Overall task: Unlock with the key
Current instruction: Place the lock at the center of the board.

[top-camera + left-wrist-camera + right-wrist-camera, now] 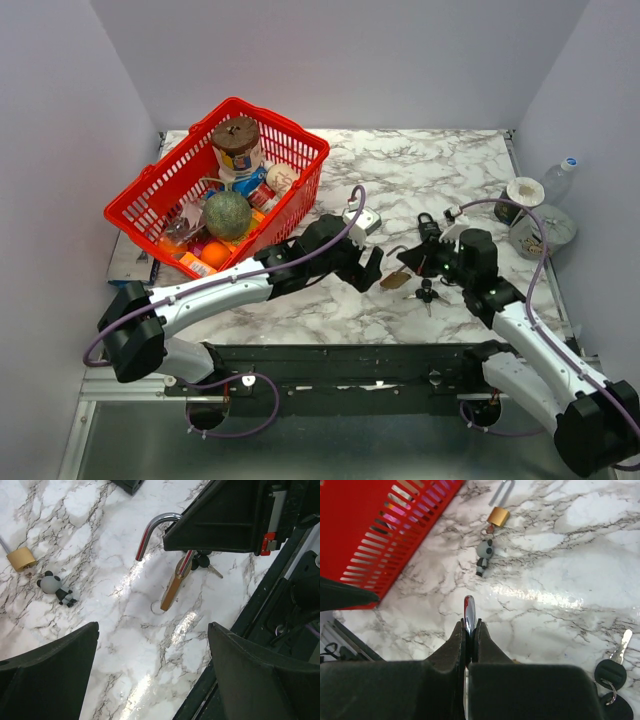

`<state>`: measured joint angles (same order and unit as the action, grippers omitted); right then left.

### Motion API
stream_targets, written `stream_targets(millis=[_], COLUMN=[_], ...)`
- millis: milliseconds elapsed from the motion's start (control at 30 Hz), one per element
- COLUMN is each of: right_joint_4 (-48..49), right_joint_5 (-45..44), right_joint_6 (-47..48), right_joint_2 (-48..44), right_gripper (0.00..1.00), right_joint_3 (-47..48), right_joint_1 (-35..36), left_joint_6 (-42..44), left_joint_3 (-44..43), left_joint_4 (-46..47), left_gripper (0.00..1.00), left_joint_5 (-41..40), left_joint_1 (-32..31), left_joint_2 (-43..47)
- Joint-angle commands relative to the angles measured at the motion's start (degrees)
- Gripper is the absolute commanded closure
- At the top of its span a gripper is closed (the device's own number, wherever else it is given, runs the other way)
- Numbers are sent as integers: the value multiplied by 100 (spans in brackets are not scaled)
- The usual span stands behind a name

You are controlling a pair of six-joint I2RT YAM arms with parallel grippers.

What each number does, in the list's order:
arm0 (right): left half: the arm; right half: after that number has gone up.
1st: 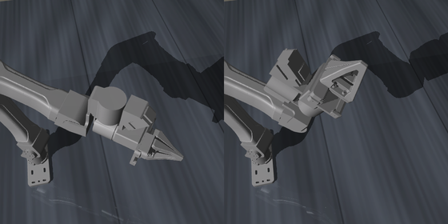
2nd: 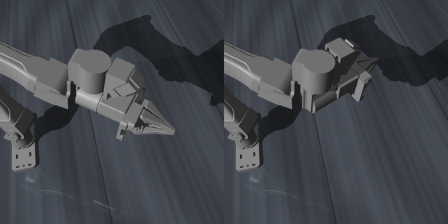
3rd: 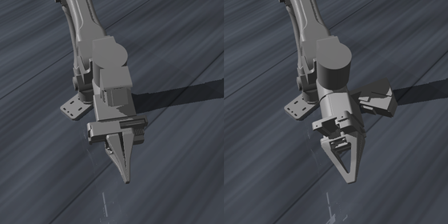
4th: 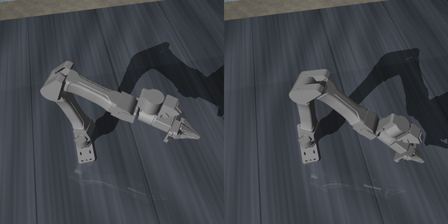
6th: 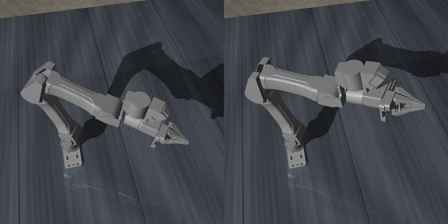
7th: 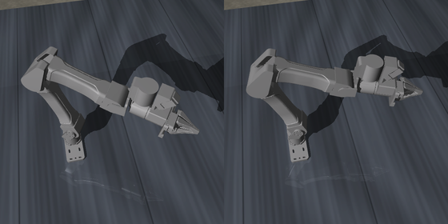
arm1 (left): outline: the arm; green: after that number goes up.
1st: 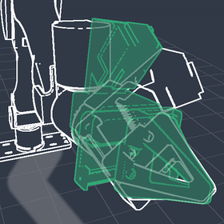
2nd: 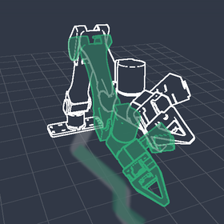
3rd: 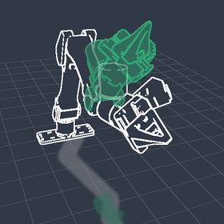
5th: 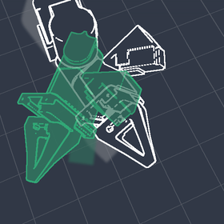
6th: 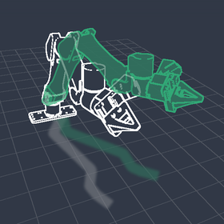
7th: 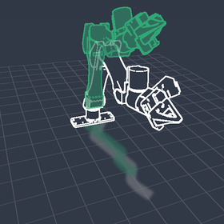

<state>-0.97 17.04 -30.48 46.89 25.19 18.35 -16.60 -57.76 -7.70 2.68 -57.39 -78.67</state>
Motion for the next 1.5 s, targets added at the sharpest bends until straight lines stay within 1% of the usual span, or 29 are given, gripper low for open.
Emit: stream_targets(millis=[0, 100, 200, 233, 333, 400, 633, 667, 700, 767, 800, 833, 867, 933, 1200, 1333, 1467], right_joint_4=[115, 115, -69, -87, -131, -175, -500, -648, -763, -1070, -1193, -1334, -1553, -1686, -1889, -1959, -2056], right_joint_5=[-236, -17, 263, 343, 660, 827, 1433, 1504, 1591, 1653, 1688, 1706, 1715, 1768, 1443, 1302, 1144], right_joint_6=[419, 657, 885, 999, 1236, 1369, 2132, 2221, 2309, 2502, 2555, 2634, 2661, 2688, 2582, 2495, 2433], right_joint_2=[319, 618, 1154, 1477, 1980, 2498, 4098, 4265, 4632, 4994, 5170, 5529, 5680, 6057, 6735, 7043, 7360], right_gripper=[99, 99, 99, 99, 99, 99, 99, 99, 99, 99, 99, 99, 99, 99, 96, 91, 89], right_joint_3=[478, 653, 942, 1031, 1417, 1672, 2885, 3199, 3359, 3702, 4026, 4238, 4396, 4766, 5408, 5751, 6094], right_joint_1=[11, -33, -112, -164, -244, -279, -446, -464, -481, -543, -552, -578, -578, -578, -604, -622, -639], left_joint_6=[96, 96, 87, 87, 78, 78, 104, 113, 131, 140, 140, 140, 140, 148, 140, 140, 122], left_joint_3=[-157, -183, -227, -236, -254, -262, -271, -262, -262, -262, -262, -262, -254, -236, -227, -210, -201], left_joint_4=[-100, -117, -196, -205, -240, -258, -284, -284, -284, -293, -293, -293, -276, -258, -232, -232, -223], left_gripper=[3, 4, 3, 3, 3, 3, 3, 3, 3, 3, 3, 3, 3, 3, 3, 3, 3], left_joint_5=[-180, -136, -127, -110, -92, -83, -48, -65, -66, -74, -66, -66, -66, -83, -22, -13, 5], left_joint_1=[8, -1, -1, -1, -1, -1, -1, -1, -1, -1, -1, -1, -1, -1, -1, -1, -1], left_joint_2=[247, 256, 239, 230, 221, 221, 265, 291, 291, 317, 318, 326, 352, 379, 502, 572, 643])
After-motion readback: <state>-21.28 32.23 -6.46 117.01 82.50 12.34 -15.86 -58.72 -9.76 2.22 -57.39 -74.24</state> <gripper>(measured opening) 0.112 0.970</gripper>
